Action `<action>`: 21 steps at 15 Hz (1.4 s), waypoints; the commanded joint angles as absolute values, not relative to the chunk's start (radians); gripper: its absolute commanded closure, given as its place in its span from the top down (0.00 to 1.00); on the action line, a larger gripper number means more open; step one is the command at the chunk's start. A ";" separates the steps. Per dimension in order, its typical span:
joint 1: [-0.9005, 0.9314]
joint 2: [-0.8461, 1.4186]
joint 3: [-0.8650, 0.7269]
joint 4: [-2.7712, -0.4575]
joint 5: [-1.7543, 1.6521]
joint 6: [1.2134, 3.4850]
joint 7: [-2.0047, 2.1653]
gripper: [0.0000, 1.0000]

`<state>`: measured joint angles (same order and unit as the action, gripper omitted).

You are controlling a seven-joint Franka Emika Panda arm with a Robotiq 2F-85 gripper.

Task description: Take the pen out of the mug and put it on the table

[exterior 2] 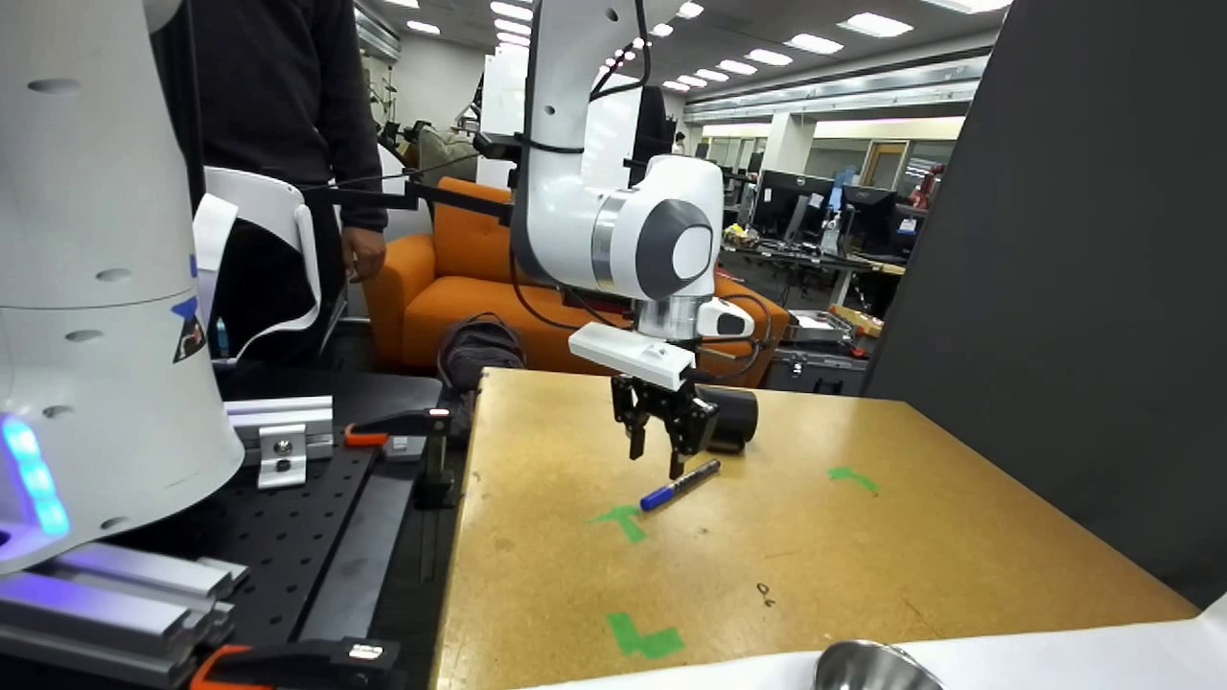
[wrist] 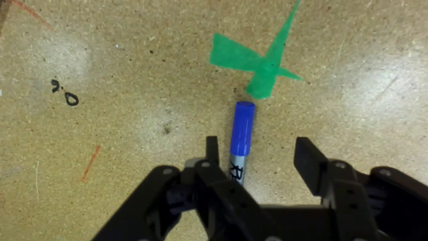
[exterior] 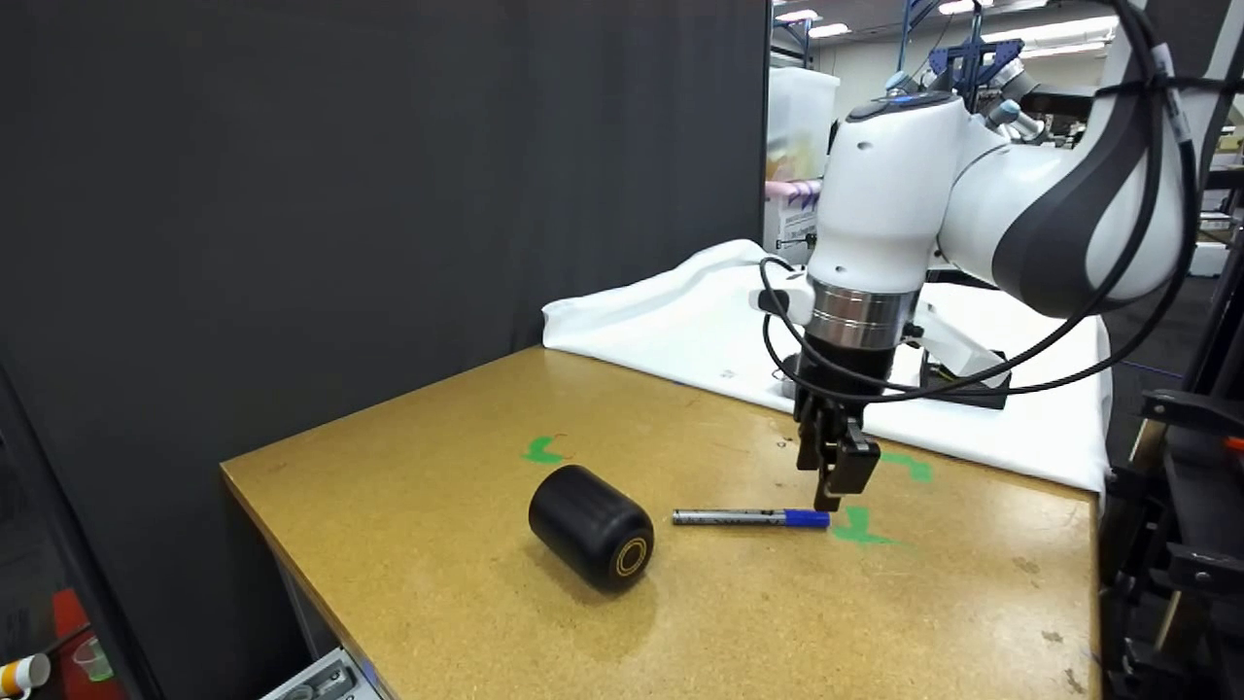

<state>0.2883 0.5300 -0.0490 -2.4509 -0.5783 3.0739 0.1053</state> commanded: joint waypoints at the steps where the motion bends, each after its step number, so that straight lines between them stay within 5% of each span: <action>1: 0.209 0.486 0.081 -2.467 -0.441 2.959 -0.043 0.92; 3: 0.194 0.457 0.138 -2.459 -0.368 2.862 -0.111 1.00; 21: 0.205 0.145 0.235 -2.460 -0.233 2.722 -0.270 1.00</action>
